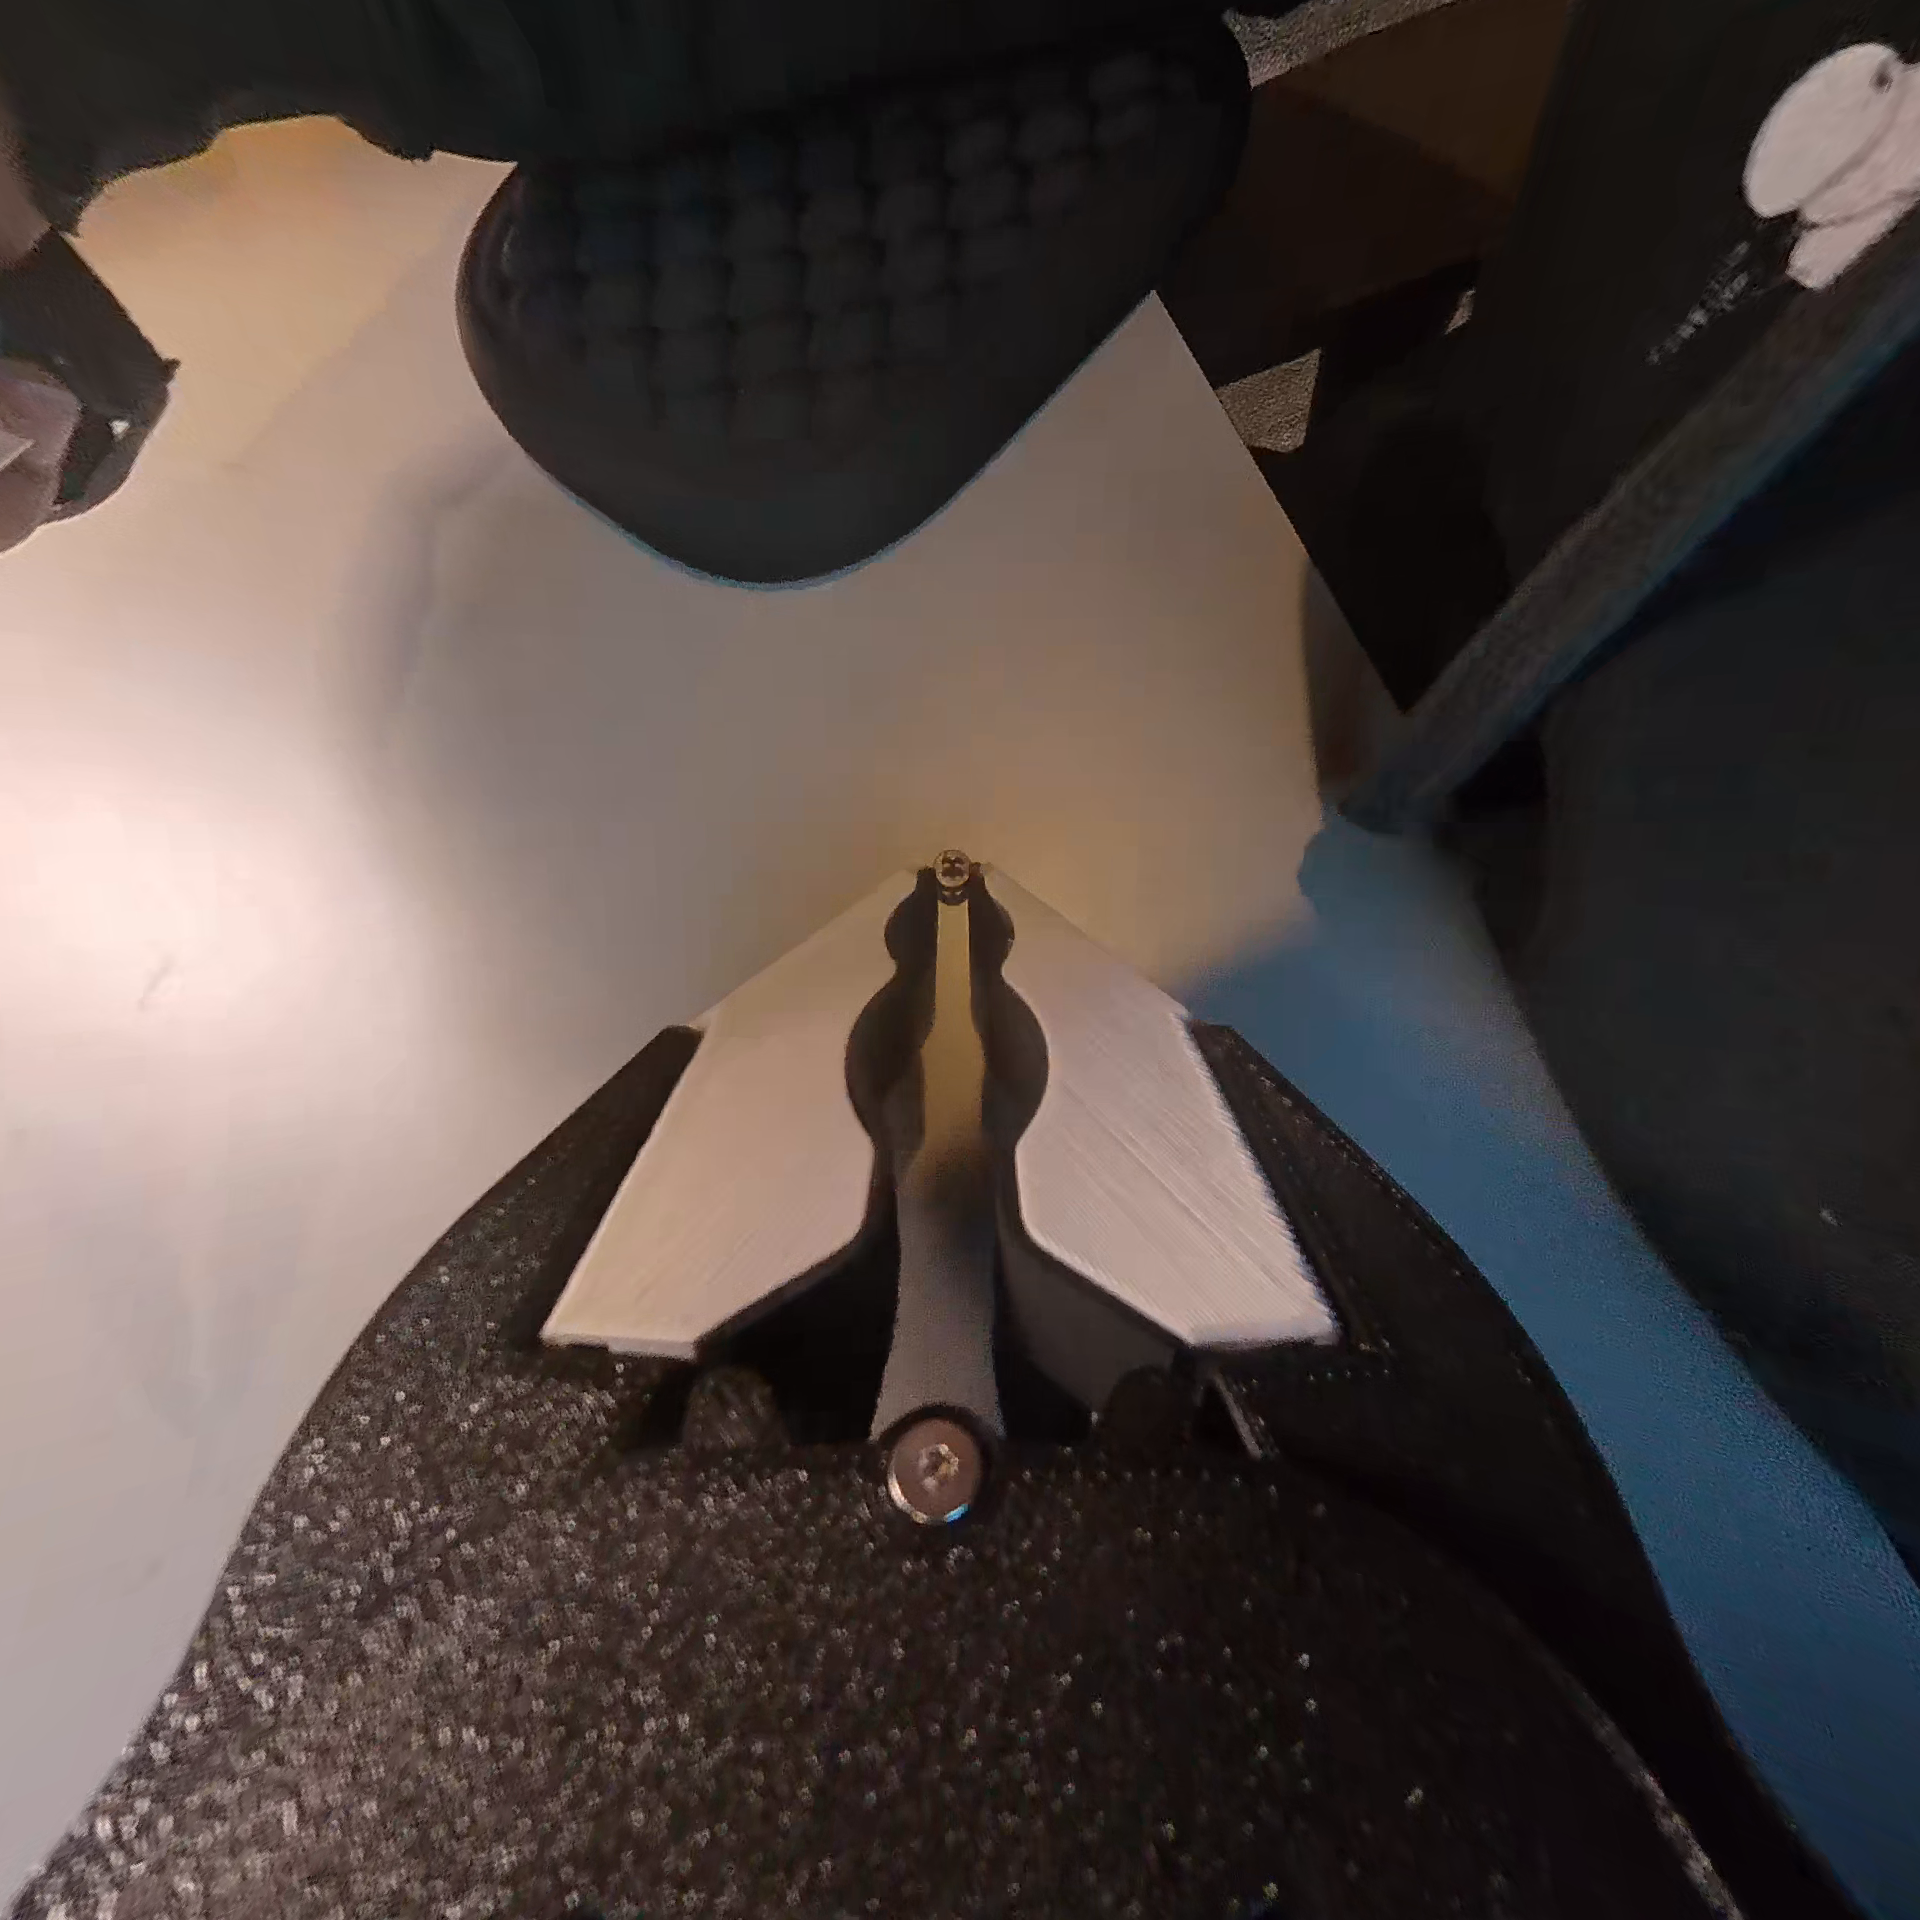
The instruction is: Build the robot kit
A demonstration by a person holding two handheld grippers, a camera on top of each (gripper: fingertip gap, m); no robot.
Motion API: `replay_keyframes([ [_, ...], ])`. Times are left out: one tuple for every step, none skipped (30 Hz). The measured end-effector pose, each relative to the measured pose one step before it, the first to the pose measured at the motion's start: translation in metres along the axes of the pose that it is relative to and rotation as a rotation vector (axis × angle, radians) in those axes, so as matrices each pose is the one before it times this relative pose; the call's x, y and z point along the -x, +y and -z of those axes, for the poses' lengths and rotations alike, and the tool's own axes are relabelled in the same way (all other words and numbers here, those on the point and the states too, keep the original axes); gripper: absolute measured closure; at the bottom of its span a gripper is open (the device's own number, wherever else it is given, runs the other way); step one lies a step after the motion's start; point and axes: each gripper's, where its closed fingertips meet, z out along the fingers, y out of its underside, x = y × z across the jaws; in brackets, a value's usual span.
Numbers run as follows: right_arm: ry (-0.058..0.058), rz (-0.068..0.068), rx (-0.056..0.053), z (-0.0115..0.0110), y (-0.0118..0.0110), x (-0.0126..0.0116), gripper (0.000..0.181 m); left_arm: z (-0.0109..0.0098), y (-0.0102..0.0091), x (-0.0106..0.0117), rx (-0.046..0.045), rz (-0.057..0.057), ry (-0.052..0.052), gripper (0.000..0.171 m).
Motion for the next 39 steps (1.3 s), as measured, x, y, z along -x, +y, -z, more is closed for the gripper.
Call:
replay_keyframes([
  [-0.0005,-0.0033,0.0008,0.00027,0.00053,-0.0002,0.177,0.00876,0.00363,0.0012,-0.00354,0.0013,-0.0021,0.167],
  [0.0,-0.0016,0.0017,0.00025,0.00081,-0.00006,0.177,0.0104,0.00591,0.00323,0.00181,0.006,-0.0132,0.167],
  [0.0012,-0.0003,0.0025,0.00013,0.00087,-0.00039,0.177,0.01085,0.00806,0.00347,0.00654,0.0119,-0.0111,0.167],
  [0.0,-0.0016,0.0017,-0.00019,0.0008,-0.00034,0.177,0.0098,0.00939,0.00277,0.00816,0.0184,-0.005,0.166],
  [-0.0027,-0.004,0.0005,-0.00056,0.00056,-0.00012,0.177,0.00785,0.00954,0.00318,0.00688,0.0181,-0.0095,0.166],
  [-0.0042,-0.0043,0.0,-0.00083,0.00051,0.00013,0.177,0.00553,0.00903,0.00277,0.00863,0.0118,-0.0101,0.166],
  [-0.0033,-0.003,0.0013,-0.00104,0.00092,-0.00007,0.177,0.00336,0.00867,0.00316,0.0173,0.0036,-0.0157,0.166],
  [-0.0022,-0.002,0.0042,-0.00127,0.00138,-0.00013,0.177,0.00167,0.00721,0.00396,0.01928,-0.0045,-0.023,0.166],
  [-0.0013,-0.0018,0.0055,-0.00106,0.00169,-0.0001,0.177,0.00086,0.00482,0.00345,0.01384,-0.0043,-0.0176,0.166],
  [-0.0013,-0.0024,0.0052,-0.00088,0.00171,-0.00008,0.177,0.00045,0.00216,0.00152,0.00507,-0.0003,-0.0041,0.166],
  [-0.0015,-0.0023,0.0044,-0.00059,0.00159,0.00019,0.177,0.00036,0.00069,0.00127,-0.0001,0.0,-0.0028,0.166],
  [-0.0007,-0.0016,0.0033,-0.00037,0.0011,0.00008,0.177,0.00042,0.00097,0.00212,0.00138,-0.0022,-0.0086,0.166],
  [0.0002,-0.0016,0.0017,-0.00018,0.00066,-0.00007,0.177,0.00064,0.00113,0.0017,0.0019,-0.0003,-0.006,0.166],
  [-0.0008,-0.0024,-0.0001,-0.00008,0.00029,-0.00003,0.177,0.00077,0.00106,0.00149,-0.00014,0.0038,-0.0049,0.166],
  [-0.0016,-0.0026,-0.001,-0.00011,0.00017,0.00001,0.177,0.00092,0.00123,0.00147,0.00034,0.0041,-0.006,0.165],
  [-0.0012,-0.0026,-0.0012,-0.00021,0.00012,-0.00009,0.177,0.0012,0.00131,0.00209,0.00211,0.0026,-0.0111,0.164],
  [-0.0017,-0.0027,-0.0009,-0.00031,0.00022,-0.00005,0.177,0.00144,0.00138,0.00176,0.00204,0.0014,-0.0103,0.162],
  [-0.0022,-0.0034,-0.0011,-0.00032,0.00019,0.00007,0.177,0.0021,0.00071,0.00156,-0.00226,0.0034,-0.0081,0.161],
  [-0.0024,-0.0033,-0.001,-0.00034,0.00031,0.00009,0.177,0.00314,0.00044,0.00207,-0.00604,0.0086,-0.009,0.16],
  [-0.0033,-0.0028,-0.0013,-0.00032,0.00017,0.0004,0.177,0.00414,0.00015,0.00215,-0.00921,0.0153,-0.0061,0.16],
  [-0.0039,-0.0022,-0.0034,-0.00023,-0.00037,0.00061,0.177,0.00473,0.00013,0.00324,-0.01146,0.0215,-0.0109,0.159],
  [-0.0054,-0.0028,-0.0044,-0.00015,-0.00067,0.0009,0.177,0.00482,0.00101,0.00511,-0.00884,0.0269,-0.0207,0.158],
  [-0.0057,-0.0029,-0.0035,-0.00021,-0.00059,0.00099,0.177,0.00432,0.00254,0.00644,-0.00443,0.0328,-0.0284,0.158],
  [-0.0032,-0.0014,-0.001,-0.00026,-0.00009,0.00069,0.177,0.00333,0.00332,0.0068,-0.00296,0.0358,-0.0299,0.156],
  [-0.0013,0.0001,0.0016,-0.00044,0.00036,0.00029,0.177,0.00234,0.00307,0.00649,-0.00795,0.0323,-0.0303,0.152],
  [-0.0016,0.0002,0.0032,-0.00052,0.00074,0.00036,0.177,0.00124,0.00224,0.00409,-0.01242,0.0284,-0.019,0.149],
  [-0.0018,-0.0008,0.0028,-0.00056,0.00066,0.00025,0.177,-0.00013,0.00201,0.00098,-0.00767,0.0264,-0.0014,0.146],
  [-0.0018,-0.002,0.002,-0.0007,0.00063,-0.00003,0.177,-0.00164,0.00184,0.00007,0.0003,0.0202,0.0022,0.144],
  [-0.002,-0.003,0.0002,-0.00082,0.00049,-0.00003,0.177,-0.0029,0.00223,0.00089,0.00977,0.0098,-0.0042,0.143],
  [-0.0028,-0.0039,-0.0001,-0.00076,0.00046,-0.00004,0.177,-0.00333,0.00228,0.00094,0.01336,0.0025,-0.0043,0.143],
  [-0.0028,-0.0038,0.0012,-0.00082,0.0007,0.0,0.177,-0.0032,0.00157,-0.00023,0.00812,0.0027,0.0036,0.145],
  [-0.0025,-0.0022,0.0016,-0.00071,0.00068,0.00019,0.177,-0.00244,0.00096,-0.00134,0.00336,0.004,0.0106,0.15],
  [-0.0031,-0.001,0.0012,-0.00056,0.00069,0.00051,0.177,-0.00092,-0.00085,-0.00028,-0.00737,0.0028,0.0031,0.154],
  [-0.0028,-0.0013,0.0006,-0.00046,0.00044,0.00053,0.177,-0.00028,-0.0005,0.00083,-0.00533,-0.0014,-0.004,0.166],
  [-0.003,-0.0022,-0.0002,-0.00053,0.00021,0.00048,0.177,-0.00055,-0.00025,-0.00015,-0.00159,-0.0056,0.001,0.166],
  [-0.0039,-0.0019,-0.0004,-0.00039,0.00003,0.00064,0.177,-0.0001,-0.00152,-0.00078,-0.00767,-0.0062,0.0053,0.166],
  [-0.0034,-0.0007,-0.0009,-0.00046,-0.00004,0.00057,0.177,0.00042,-0.0022,-0.00102,-0.01205,-0.0066,0.0069,0.166],
  [-0.0036,-0.001,-0.0019,-0.00046,-0.00028,0.00053,0.177,0.00108,-0.00239,-0.00245,-0.01345,-0.0081,0.0173,0.167],
  [-0.0048,-0.0028,-0.0021,-0.00049,-0.00042,0.00069,0.177,0.00164,-0.00316,-0.00469,-0.01655,-0.0097,0.0281,0.166],
])
